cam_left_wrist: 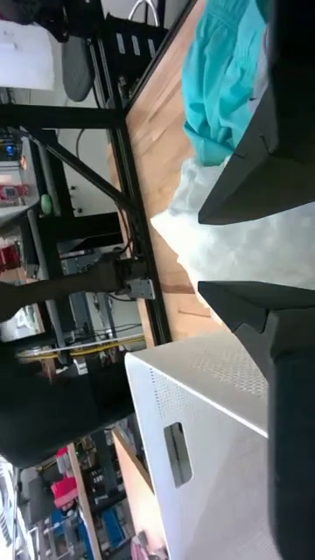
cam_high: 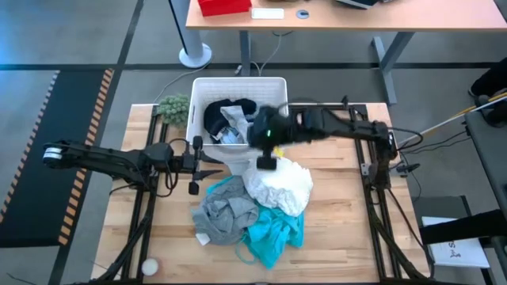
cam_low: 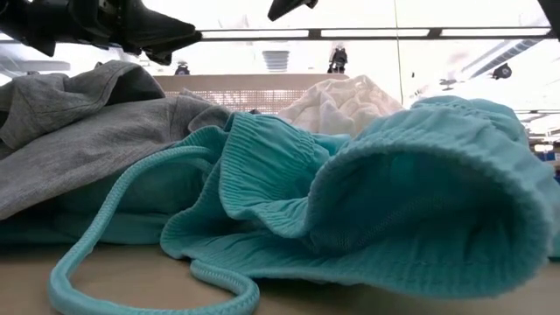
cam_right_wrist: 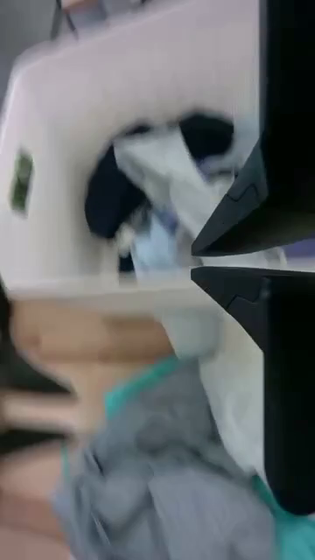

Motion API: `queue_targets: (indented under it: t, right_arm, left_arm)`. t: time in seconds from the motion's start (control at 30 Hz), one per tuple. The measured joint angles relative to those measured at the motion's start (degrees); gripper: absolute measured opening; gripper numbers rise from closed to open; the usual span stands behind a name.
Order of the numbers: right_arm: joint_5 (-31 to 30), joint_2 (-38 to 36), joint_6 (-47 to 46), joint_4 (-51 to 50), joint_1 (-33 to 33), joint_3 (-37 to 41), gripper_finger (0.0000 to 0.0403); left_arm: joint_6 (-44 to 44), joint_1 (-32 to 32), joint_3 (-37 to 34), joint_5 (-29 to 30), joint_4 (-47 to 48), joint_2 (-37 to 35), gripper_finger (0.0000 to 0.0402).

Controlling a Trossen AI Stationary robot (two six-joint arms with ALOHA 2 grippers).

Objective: Sort clothes
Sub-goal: Put the gray shirt into the white bin

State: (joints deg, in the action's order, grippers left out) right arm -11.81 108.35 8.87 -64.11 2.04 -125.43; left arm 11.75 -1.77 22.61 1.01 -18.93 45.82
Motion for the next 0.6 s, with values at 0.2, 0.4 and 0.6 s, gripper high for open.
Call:
queue_targets:
  t: [0.2, 0.4, 0.6]
  right_arm:
    - [0.5, 0.0, -2.5, 9.7, -7.3, 9.3, 0.0003]
    - [7.9, 0.0, -5.2, 23.9, -12.3, 17.1, 0.0001]
    - [9.2, 0.0, -7.9, 29.8, -15.5, 23.2, 0.0]
  left_arm:
    - [-0.5, 0.0, 0.0, 0.0, 4.0, -3.0, 0.0073]
    - [-1.3, 0.0, 0.0, 0.0, 5.6, -4.3, 0.0053]
    - [-1.3, 0.0, 0.0, 0.0, 6.0, -5.6, 0.0037]
